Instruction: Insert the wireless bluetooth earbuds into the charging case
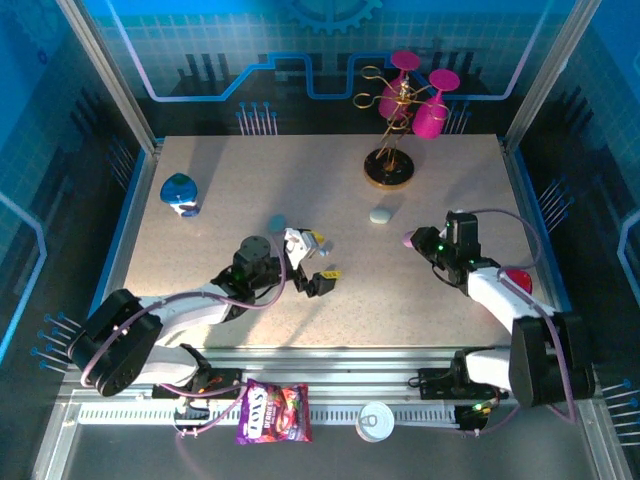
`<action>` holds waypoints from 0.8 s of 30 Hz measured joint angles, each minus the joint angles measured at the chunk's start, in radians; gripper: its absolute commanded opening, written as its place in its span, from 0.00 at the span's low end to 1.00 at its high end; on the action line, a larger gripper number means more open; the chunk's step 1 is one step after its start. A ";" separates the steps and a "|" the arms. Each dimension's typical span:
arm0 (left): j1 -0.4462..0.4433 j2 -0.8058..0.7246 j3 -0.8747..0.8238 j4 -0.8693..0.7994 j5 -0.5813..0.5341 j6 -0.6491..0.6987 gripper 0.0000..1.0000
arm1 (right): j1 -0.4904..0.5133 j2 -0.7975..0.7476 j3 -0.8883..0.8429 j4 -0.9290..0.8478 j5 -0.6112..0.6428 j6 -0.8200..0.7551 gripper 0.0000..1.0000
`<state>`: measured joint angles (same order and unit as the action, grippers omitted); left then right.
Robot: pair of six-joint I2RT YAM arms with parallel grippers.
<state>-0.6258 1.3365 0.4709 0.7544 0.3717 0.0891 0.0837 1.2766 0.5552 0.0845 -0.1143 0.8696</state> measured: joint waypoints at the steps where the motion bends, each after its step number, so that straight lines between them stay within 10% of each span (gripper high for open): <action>1: 0.000 0.002 0.004 0.000 0.000 -0.005 0.99 | -0.006 0.027 0.000 0.013 -0.007 0.000 0.21; 12: 0.000 0.008 0.033 -0.002 -0.004 -0.012 0.99 | -0.075 0.240 0.010 0.161 -0.081 0.004 0.25; 24: 0.000 0.003 0.112 -0.176 -0.123 -0.016 0.99 | -0.102 0.141 0.013 0.074 -0.080 -0.066 0.79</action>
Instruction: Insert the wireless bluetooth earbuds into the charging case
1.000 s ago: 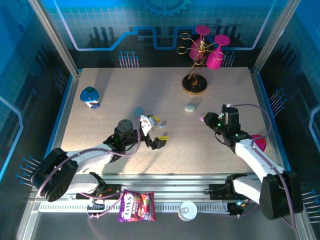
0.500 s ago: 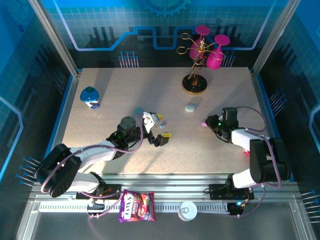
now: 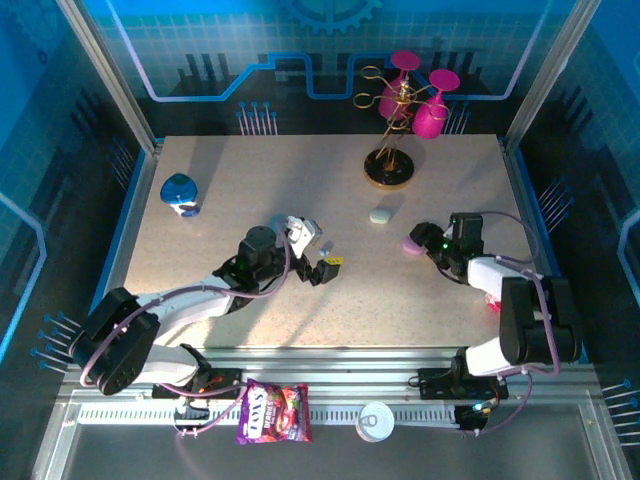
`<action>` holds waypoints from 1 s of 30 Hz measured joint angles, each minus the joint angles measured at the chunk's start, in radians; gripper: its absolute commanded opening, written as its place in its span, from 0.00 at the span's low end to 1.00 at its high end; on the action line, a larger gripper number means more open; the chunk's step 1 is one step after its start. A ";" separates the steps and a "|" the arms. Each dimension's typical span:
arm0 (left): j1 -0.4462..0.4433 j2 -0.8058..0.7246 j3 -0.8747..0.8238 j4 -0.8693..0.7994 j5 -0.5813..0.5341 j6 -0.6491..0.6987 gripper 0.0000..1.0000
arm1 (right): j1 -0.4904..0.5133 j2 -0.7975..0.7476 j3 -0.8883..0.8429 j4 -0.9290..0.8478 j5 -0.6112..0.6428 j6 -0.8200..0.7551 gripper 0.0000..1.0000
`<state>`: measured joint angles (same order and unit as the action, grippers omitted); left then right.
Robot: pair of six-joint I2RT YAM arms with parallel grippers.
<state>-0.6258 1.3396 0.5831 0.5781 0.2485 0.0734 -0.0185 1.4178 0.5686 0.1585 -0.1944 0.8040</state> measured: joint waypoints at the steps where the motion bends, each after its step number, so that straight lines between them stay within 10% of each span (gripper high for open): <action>1: 0.000 -0.002 0.017 -0.033 -0.016 0.000 0.99 | 0.000 -0.031 0.001 -0.027 0.010 -0.018 0.82; 15: 0.212 0.011 0.169 -0.410 -0.148 -0.100 0.99 | 0.234 -0.429 0.056 -0.320 0.057 -0.239 0.88; 30: 0.302 0.341 0.489 -0.783 -0.269 -0.136 0.92 | 0.635 -0.284 0.094 -0.202 0.116 -0.334 0.95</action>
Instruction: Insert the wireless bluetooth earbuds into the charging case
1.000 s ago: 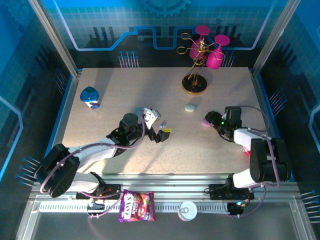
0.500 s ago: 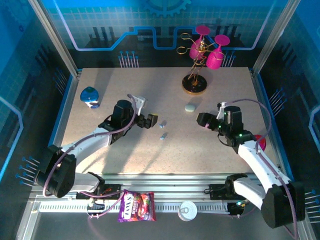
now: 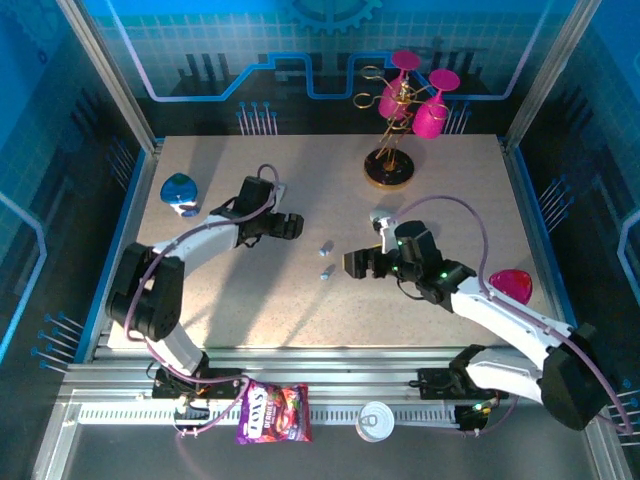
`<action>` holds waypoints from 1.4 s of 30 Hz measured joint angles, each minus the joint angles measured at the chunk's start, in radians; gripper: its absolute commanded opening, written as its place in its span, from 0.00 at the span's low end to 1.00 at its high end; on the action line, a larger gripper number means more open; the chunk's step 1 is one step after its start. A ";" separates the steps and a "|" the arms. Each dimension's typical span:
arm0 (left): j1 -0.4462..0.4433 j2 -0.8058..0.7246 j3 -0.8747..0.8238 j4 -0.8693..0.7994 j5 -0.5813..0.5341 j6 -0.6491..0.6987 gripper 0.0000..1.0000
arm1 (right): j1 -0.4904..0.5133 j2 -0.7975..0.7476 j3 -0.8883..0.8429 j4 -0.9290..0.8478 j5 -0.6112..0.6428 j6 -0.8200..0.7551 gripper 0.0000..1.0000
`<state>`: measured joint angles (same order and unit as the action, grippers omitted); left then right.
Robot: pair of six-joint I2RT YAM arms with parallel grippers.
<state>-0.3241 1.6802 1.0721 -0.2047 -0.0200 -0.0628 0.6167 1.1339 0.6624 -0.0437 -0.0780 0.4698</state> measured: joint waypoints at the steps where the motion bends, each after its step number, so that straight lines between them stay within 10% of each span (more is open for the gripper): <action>1: 0.000 0.023 0.021 -0.021 -0.012 0.001 0.91 | 0.012 0.015 0.002 0.012 0.000 0.000 0.95; 42: 0.002 0.348 0.328 -0.360 -0.149 0.047 0.42 | 0.039 0.050 0.013 0.030 0.078 -0.023 0.94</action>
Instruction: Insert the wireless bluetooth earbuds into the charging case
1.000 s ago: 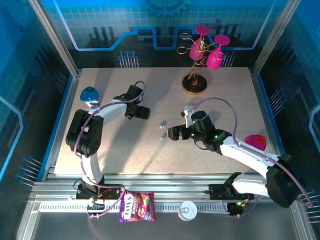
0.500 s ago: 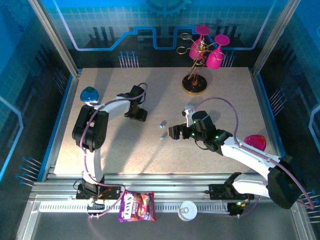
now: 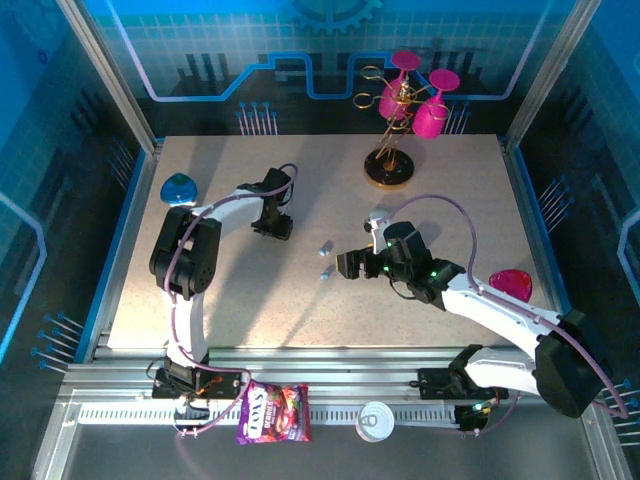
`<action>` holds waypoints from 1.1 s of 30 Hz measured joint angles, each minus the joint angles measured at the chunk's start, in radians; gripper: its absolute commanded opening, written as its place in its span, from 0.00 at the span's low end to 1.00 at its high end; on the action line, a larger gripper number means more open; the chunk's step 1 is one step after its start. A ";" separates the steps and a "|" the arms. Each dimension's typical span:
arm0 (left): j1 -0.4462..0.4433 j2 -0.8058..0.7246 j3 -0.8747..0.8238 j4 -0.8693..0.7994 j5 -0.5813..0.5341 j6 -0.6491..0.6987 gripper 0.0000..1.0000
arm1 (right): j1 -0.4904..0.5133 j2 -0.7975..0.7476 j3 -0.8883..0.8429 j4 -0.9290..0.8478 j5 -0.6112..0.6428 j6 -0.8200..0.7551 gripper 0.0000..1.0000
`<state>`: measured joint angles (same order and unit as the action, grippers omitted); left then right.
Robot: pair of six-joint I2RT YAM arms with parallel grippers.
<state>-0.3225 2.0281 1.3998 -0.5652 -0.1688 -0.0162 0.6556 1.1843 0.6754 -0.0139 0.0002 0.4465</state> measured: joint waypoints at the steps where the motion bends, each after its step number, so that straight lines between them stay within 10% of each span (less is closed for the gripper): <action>1: 0.000 0.000 0.000 -0.003 0.000 0.003 0.40 | 0.000 0.000 0.000 0.000 0.000 0.000 0.94; 17: 0.000 -0.178 -0.162 0.092 0.028 0.023 0.31 | -0.016 -0.084 -0.005 -0.016 0.018 0.022 0.92; 33: -0.113 -0.536 -0.504 0.599 0.502 0.279 0.34 | -0.182 -0.264 -0.011 -0.137 -0.225 0.266 0.89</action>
<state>-0.4355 1.4918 0.8955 0.0338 0.3336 0.2626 0.4740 0.9203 0.6643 -0.1509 -0.2253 0.7128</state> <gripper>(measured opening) 0.356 0.894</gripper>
